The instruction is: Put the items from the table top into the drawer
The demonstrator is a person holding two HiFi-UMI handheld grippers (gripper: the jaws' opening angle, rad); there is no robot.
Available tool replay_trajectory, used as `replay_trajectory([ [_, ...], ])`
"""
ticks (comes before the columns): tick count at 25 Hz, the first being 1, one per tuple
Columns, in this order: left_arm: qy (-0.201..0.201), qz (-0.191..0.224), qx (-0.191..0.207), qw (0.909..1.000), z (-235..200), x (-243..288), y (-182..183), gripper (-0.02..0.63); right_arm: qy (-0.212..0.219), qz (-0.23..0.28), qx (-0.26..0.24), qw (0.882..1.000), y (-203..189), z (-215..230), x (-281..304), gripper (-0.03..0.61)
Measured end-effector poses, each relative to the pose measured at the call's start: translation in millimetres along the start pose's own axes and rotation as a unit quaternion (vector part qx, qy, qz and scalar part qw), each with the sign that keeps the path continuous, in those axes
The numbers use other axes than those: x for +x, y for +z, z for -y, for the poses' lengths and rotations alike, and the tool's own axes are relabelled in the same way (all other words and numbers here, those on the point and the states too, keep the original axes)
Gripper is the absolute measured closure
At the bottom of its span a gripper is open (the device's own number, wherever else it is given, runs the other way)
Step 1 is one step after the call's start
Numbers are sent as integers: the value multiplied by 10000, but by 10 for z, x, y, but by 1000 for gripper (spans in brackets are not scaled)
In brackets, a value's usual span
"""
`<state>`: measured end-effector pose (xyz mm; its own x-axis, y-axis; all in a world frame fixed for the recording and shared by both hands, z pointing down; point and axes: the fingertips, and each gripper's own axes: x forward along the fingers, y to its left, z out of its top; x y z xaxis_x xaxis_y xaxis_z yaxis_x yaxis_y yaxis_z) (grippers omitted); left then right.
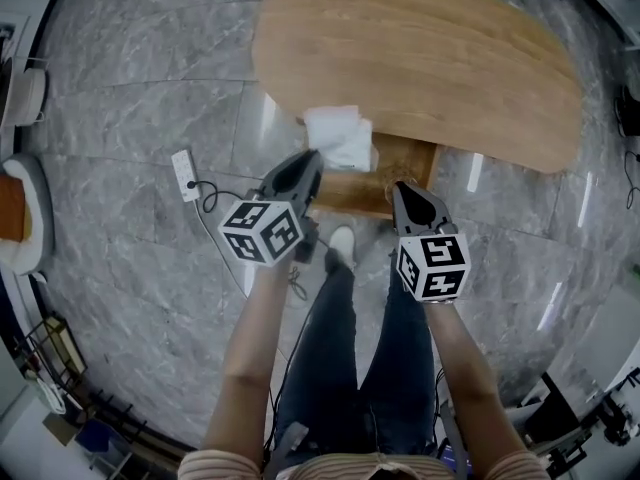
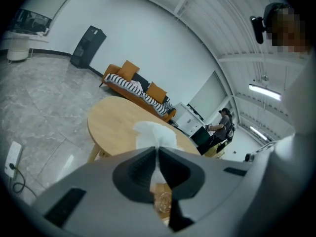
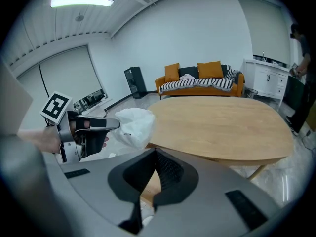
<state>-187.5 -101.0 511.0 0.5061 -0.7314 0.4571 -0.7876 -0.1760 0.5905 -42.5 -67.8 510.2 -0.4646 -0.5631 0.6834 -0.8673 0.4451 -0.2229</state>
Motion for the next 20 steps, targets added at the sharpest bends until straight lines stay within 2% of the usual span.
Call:
replay_trajectory([
  [5,1,-288,10,9996,-145,-47,-349,586,-59,-215,53,9997,-308,-115,18,578],
  [10,-53,-479,210,9986,-251,61,-662,586,-51,-382,50,9992,-560,-139,124,578],
  [20,148,-829,408,9956,-561,384,-1309,586,124,-752,57,9971,-1057,-186,443,578],
])
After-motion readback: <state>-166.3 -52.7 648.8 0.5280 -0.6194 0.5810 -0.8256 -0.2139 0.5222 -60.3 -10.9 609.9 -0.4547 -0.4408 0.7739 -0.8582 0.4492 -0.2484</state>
